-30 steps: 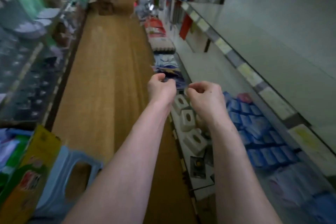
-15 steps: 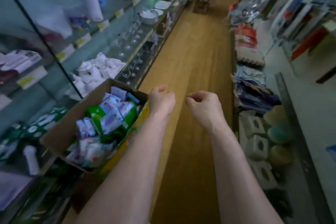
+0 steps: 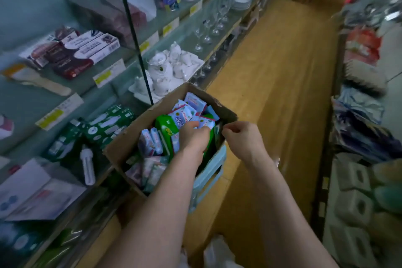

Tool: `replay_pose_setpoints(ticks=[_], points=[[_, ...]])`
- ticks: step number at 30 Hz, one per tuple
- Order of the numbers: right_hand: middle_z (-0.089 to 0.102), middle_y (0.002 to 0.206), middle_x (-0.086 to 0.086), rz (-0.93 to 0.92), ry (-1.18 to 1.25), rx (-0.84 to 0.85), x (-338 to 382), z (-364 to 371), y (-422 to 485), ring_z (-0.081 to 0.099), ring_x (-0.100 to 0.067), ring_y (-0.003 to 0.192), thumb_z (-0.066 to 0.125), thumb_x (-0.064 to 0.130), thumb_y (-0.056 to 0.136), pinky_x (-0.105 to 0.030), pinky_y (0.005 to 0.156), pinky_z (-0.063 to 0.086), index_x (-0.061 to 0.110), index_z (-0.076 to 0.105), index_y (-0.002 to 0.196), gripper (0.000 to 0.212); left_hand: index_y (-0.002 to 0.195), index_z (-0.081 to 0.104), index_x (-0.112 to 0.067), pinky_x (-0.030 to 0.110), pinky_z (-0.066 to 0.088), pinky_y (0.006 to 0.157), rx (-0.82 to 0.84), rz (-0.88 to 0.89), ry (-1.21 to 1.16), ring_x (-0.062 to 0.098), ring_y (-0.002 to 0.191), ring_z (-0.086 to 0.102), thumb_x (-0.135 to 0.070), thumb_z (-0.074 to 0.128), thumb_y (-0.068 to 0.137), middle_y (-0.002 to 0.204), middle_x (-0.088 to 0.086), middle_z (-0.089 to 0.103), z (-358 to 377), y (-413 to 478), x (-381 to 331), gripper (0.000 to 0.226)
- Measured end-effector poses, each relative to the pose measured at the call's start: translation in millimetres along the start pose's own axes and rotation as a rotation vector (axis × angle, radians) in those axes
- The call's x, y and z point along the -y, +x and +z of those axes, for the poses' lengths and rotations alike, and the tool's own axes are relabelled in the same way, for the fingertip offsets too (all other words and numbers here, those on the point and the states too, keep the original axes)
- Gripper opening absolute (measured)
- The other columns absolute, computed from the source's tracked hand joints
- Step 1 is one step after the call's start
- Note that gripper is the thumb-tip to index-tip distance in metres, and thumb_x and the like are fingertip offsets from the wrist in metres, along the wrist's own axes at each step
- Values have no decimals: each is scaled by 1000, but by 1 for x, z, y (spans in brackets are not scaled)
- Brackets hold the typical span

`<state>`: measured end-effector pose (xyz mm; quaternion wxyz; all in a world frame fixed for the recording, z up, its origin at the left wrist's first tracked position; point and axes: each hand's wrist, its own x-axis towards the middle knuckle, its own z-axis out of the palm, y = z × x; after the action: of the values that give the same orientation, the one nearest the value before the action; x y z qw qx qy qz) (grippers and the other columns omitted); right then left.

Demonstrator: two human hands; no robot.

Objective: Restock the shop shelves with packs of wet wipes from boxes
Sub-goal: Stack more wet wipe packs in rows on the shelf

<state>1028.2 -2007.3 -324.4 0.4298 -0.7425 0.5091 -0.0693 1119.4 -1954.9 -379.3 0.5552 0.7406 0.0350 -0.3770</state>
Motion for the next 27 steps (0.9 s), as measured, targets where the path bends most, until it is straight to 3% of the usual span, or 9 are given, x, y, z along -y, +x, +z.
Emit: replay_pose_setpoints(ticks=[3, 5, 6, 9, 12, 15, 17, 21, 27], points=[[64, 80, -21, 21, -18, 69, -1, 17, 20, 51, -32, 66, 53, 14, 90, -28, 57, 35, 0, 69, 96, 23, 123, 57, -12, 38, 52, 80, -32, -85, -35, 30, 101, 60, -12, 57, 91, 121, 11, 60, -14, 23, 9, 31], [51, 70, -15, 34, -24, 133, -4, 30, 36, 42, -25, 61, 52, 14, 91, -27, 56, 29, -6, 65, 94, 24, 93, 59, -11, 35, 49, 72, -82, -129, -66, 26, 82, 58, -8, 54, 93, 98, 10, 60, -24, 37, 15, 6], [48, 70, -11, 40, -31, 166, -5, 37, 44, 40, -22, 60, 51, 14, 92, -26, 55, 28, -7, 63, 90, 24, 85, 55, -12, 34, 48, 69, -107, -154, -74, 24, 77, 56, -7, 54, 93, 90, 8, 57, -29, 45, 21, 9], [44, 61, 1, 63, -54, 254, -10, 59, 72, 37, -15, 49, 52, 14, 95, -24, 49, 29, 16, 53, 61, 34, 88, 53, -14, 33, 46, 66, -160, -255, -59, 24, 68, 52, -9, 54, 91, 74, 8, 52, -39, 67, 36, 5], [59, 83, -2, 60, -110, 352, -14, 77, 94, 54, -16, 66, 54, 19, 95, -25, 58, 40, 23, 62, 82, 15, 72, 51, -9, 30, 44, 59, -228, -332, -76, 26, 71, 56, -9, 57, 87, 78, 13, 58, -42, 85, 60, 16], [62, 121, -6, 67, -164, 401, -19, 94, 110, 59, -26, 104, 55, 22, 94, -33, 80, 47, 16, 61, 125, 32, 86, 62, -12, 30, 49, 58, -257, -408, -110, 27, 79, 61, -10, 57, 86, 92, 11, 64, -36, 94, 83, 5], [61, 126, -7, 48, -190, 449, -20, 105, 115, 57, -26, 111, 54, 22, 95, -33, 85, 46, 15, 61, 127, 34, 93, 66, -14, 34, 55, 66, -293, -423, -107, 24, 79, 63, -17, 64, 80, 96, 10, 68, -35, 102, 101, 14], [63, 126, -8, -3, -217, 561, -22, 137, 114, 56, -26, 116, 57, 17, 92, -34, 96, 46, 14, 65, 121, 30, 111, 69, -11, 41, 51, 92, -444, -420, 36, 31, 109, 60, -16, 62, 85, 117, 12, 65, -53, 105, 111, 27], [60, 129, -9, -58, -376, 772, -35, 186, 95, 53, -28, 120, 52, 13, 92, -28, 93, 42, 18, 62, 125, 36, 124, 62, -17, 42, 51, 93, -448, -418, 222, 32, 113, 58, -20, 57, 90, 127, 13, 60, -80, 108, 129, 35]])
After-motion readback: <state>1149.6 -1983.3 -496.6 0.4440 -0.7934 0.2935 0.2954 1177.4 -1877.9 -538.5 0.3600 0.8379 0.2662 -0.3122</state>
